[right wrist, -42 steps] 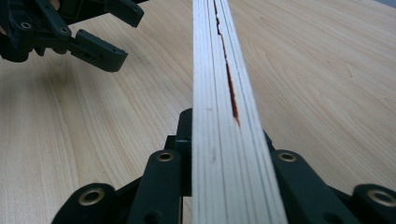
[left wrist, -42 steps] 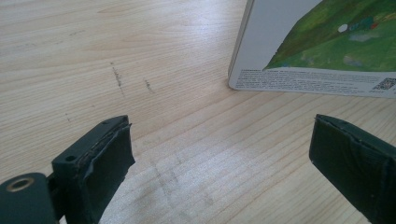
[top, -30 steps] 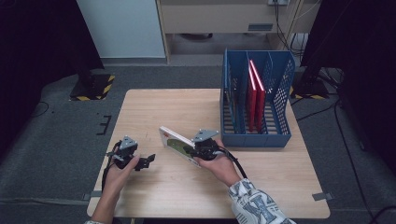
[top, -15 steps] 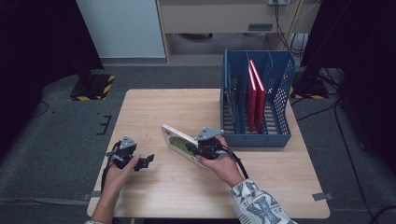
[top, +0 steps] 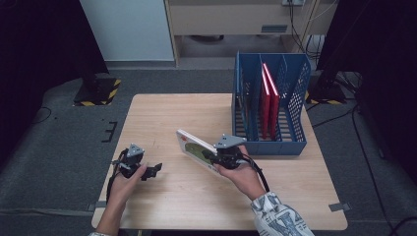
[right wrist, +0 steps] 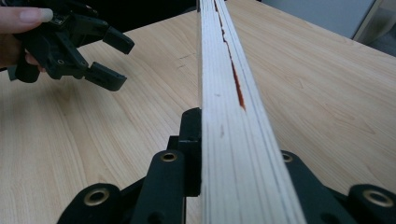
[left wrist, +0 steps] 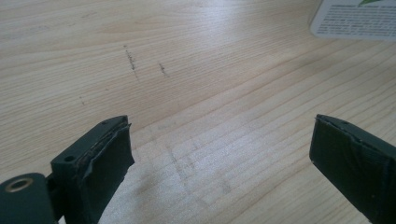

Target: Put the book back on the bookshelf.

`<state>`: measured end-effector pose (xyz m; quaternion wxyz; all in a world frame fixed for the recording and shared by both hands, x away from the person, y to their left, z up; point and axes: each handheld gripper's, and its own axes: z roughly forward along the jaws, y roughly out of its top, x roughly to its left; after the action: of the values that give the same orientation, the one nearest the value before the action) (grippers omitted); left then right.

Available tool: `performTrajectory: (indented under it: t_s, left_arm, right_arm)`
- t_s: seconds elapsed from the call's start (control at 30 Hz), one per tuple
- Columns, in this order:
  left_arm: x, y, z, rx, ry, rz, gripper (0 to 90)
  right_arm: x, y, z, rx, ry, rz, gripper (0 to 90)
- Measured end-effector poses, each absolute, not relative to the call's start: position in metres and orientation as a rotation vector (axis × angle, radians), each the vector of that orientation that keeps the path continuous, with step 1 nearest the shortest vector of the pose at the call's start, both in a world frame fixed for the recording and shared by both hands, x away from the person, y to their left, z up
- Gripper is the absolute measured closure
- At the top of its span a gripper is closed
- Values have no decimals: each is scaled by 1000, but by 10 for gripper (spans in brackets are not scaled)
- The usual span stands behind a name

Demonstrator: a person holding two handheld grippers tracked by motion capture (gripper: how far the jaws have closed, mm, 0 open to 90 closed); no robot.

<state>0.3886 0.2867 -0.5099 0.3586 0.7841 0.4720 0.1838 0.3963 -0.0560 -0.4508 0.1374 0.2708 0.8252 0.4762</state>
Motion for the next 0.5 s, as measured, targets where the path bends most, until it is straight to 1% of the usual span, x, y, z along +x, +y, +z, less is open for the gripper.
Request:
performTrajectory:
  t_s: [0.5]
  left_arm:
    - [389, 286, -511, 2032, 1215, 472, 52]
  right_arm:
    - [386, -79, -445, 805, 2351, 1393, 756]
